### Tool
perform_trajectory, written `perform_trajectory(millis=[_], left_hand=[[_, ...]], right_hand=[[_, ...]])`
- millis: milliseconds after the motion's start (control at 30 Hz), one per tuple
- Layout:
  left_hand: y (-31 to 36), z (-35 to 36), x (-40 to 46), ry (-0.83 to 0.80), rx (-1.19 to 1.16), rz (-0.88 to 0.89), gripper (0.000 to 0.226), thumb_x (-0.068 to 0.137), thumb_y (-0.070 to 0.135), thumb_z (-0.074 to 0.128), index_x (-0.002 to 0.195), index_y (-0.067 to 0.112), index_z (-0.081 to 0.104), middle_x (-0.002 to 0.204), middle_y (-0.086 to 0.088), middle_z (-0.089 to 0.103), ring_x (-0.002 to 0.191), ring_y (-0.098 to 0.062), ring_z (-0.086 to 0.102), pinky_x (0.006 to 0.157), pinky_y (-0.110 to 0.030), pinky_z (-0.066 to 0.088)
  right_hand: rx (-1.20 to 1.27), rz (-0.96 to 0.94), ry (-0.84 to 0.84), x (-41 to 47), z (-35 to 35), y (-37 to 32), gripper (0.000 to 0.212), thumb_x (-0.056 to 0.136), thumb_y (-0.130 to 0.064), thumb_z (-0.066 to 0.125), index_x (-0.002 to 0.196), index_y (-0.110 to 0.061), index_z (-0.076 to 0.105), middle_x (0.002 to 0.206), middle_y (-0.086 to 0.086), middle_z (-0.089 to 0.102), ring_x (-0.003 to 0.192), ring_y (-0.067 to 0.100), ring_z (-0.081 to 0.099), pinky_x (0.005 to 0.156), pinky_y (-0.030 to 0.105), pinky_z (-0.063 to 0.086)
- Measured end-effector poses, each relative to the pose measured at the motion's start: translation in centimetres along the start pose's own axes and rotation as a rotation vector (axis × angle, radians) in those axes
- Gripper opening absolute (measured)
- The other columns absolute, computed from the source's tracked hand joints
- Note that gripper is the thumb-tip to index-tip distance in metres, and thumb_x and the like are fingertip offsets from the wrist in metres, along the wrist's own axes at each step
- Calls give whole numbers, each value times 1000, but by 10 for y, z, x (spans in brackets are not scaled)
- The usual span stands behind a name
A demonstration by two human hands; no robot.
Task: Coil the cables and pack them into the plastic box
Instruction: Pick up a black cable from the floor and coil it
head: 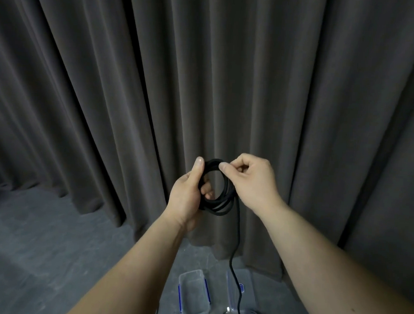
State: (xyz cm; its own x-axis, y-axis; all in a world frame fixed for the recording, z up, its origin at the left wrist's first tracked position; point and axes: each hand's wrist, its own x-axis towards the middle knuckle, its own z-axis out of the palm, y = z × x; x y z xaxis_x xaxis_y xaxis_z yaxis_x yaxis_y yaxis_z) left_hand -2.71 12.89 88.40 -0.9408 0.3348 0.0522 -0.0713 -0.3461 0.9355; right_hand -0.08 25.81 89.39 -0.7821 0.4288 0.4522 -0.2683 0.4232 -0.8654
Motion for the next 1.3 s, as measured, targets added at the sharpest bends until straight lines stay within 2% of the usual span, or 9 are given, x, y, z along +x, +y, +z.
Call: perform_trajectory(millis=[200, 300, 400, 500, 667, 833, 1067, 1167, 1300], left_hand=[[-10, 8, 6, 57, -48, 1, 29, 77, 41, 70, 75, 18, 53, 51, 6, 27, 46, -10, 25, 46, -20, 29], [-12, 7, 11, 135, -94, -12, 24, 88, 35, 67, 79, 16, 54, 52, 6, 27, 46, -9, 26, 49, -22, 27], [-5, 1, 18, 187, -170, -8, 26, 87, 36, 67, 80, 15, 56, 52, 6, 28, 47, -9, 28, 55, -25, 26], [2, 1, 20, 181, -169, -23, 25, 88, 37, 67, 79, 15, 60, 53, 5, 28, 48, -10, 30, 56, -25, 27], [11, 3, 17, 139, -199, -52, 23, 87, 37, 67, 79, 17, 60, 54, 4, 33, 46, -9, 35, 53, -22, 33], [13, 3, 13, 83, -197, -27, 20, 91, 24, 63, 75, 18, 52, 51, 6, 38, 45, -8, 40, 49, -23, 37], [14, -2, 12, 143, -165, 68, 33, 94, 23, 61, 66, 21, 42, 48, 8, 29, 43, -7, 26, 44, -20, 28], [13, -4, 9, 152, -151, 98, 30, 93, 21, 62, 68, 19, 46, 47, 9, 29, 41, -6, 24, 42, -18, 24], [14, -4, 4, 70, -51, 142, 32, 93, 13, 60, 66, 19, 46, 47, 8, 28, 43, -7, 22, 50, -25, 19]], right_hand=[[141, 64, -61, 1, -6, 13, 21, 80, -19, 75, 66, -25, 60, 56, -9, 52, 51, 13, 50, 56, 44, 53], [9, -149, -41, -1, -11, 21, 23, 78, -17, 71, 72, -35, 57, 70, -14, 53, 57, 9, 50, 59, 33, 46], [-246, -408, -226, -11, -22, 23, 24, 75, -28, 72, 98, -33, 69, 99, -18, 50, 80, 5, 52, 73, 13, 40], [-541, -549, -348, -13, -25, 26, 52, 73, -42, 78, 121, -26, 65, 124, -10, 49, 96, -1, 34, 87, 18, 36], [-580, -728, -196, -6, -17, 27, 44, 66, -37, 83, 102, -13, 74, 105, 0, 65, 85, 21, 58, 74, 32, 54], [-419, -620, -138, -4, -10, 21, 34, 67, -41, 76, 81, -10, 75, 85, -1, 64, 76, 19, 60, 64, 30, 52], [-246, -336, -320, -6, -4, 6, 29, 69, -34, 83, 94, -21, 76, 97, -16, 57, 91, 4, 57, 81, 20, 45], [-99, -270, -119, -2, 0, -3, 22, 73, -35, 77, 92, -28, 68, 97, -15, 57, 87, 4, 59, 73, 23, 49], [-335, -235, 4, 1, 3, -9, 23, 80, -37, 71, 98, -23, 66, 89, -6, 66, 75, 14, 62, 71, 30, 51]])
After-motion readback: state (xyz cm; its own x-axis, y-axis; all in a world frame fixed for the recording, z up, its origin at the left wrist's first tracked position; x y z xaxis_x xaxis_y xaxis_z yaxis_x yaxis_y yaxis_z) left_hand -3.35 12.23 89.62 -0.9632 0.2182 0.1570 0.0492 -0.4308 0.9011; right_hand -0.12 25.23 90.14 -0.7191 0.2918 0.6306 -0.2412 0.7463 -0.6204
